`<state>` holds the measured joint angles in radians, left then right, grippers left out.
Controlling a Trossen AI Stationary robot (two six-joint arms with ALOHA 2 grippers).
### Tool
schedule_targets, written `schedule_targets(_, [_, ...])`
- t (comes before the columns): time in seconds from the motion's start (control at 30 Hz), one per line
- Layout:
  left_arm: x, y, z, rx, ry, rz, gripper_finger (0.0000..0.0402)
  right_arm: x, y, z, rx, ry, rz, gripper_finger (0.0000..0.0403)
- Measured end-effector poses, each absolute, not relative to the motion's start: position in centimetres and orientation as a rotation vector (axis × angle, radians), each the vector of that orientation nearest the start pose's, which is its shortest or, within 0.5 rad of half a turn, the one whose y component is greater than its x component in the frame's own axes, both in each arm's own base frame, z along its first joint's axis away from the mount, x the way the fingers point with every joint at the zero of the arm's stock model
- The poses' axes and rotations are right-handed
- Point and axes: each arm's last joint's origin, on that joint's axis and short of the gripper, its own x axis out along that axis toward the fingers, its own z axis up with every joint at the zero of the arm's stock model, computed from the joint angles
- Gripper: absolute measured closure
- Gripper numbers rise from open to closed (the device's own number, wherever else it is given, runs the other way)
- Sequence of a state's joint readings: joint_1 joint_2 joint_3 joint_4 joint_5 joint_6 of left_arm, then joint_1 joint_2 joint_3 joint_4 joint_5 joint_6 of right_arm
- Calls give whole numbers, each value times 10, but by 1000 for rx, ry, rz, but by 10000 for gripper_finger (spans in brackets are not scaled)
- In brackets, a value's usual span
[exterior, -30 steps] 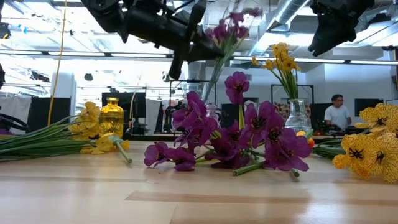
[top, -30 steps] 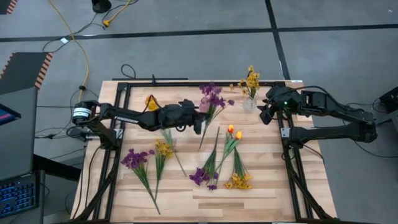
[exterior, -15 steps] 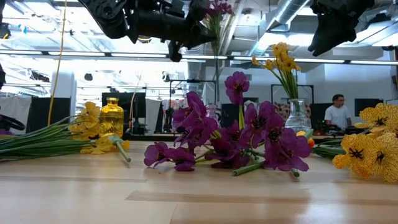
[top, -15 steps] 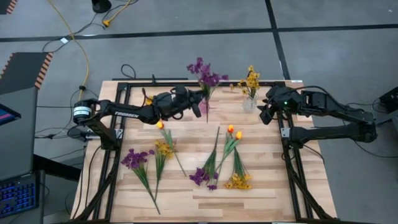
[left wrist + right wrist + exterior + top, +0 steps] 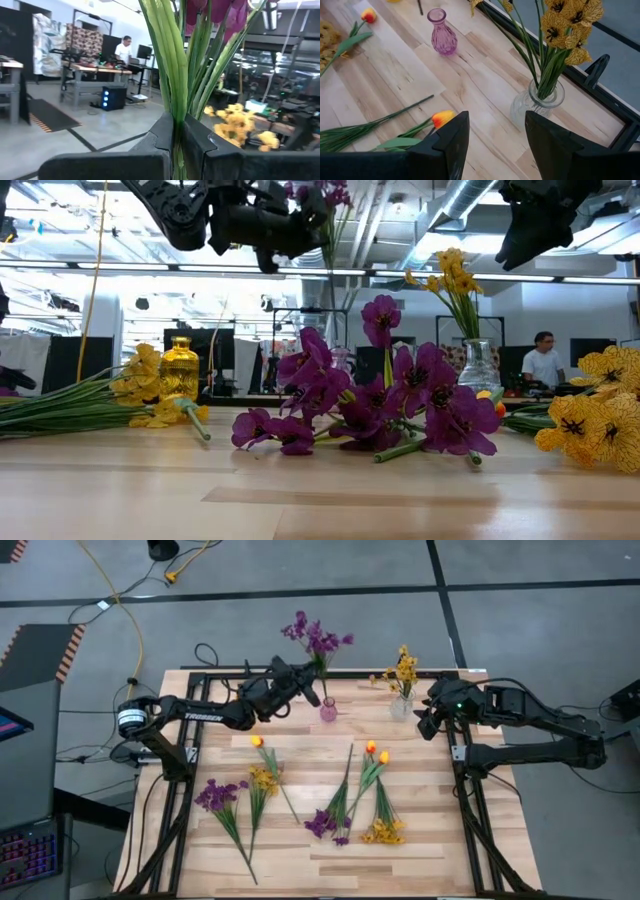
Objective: Sort flowers into vase by color
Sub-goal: Put the top violet flowers into the violet vase
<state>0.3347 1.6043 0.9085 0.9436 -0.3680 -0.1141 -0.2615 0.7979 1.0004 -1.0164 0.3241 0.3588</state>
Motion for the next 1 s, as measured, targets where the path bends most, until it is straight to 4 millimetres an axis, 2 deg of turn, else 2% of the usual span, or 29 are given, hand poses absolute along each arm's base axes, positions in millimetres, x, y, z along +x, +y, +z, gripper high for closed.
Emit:
schedule_targets(0.27, [320, 133, 281, -103, -310, 708, 397, 122, -42, 331, 303, 716, -693, 185])
schedule_targets(1.0, [322, 132, 282, -22, -284, 623, 397, 122, -42, 331, 303, 716, -693, 185])
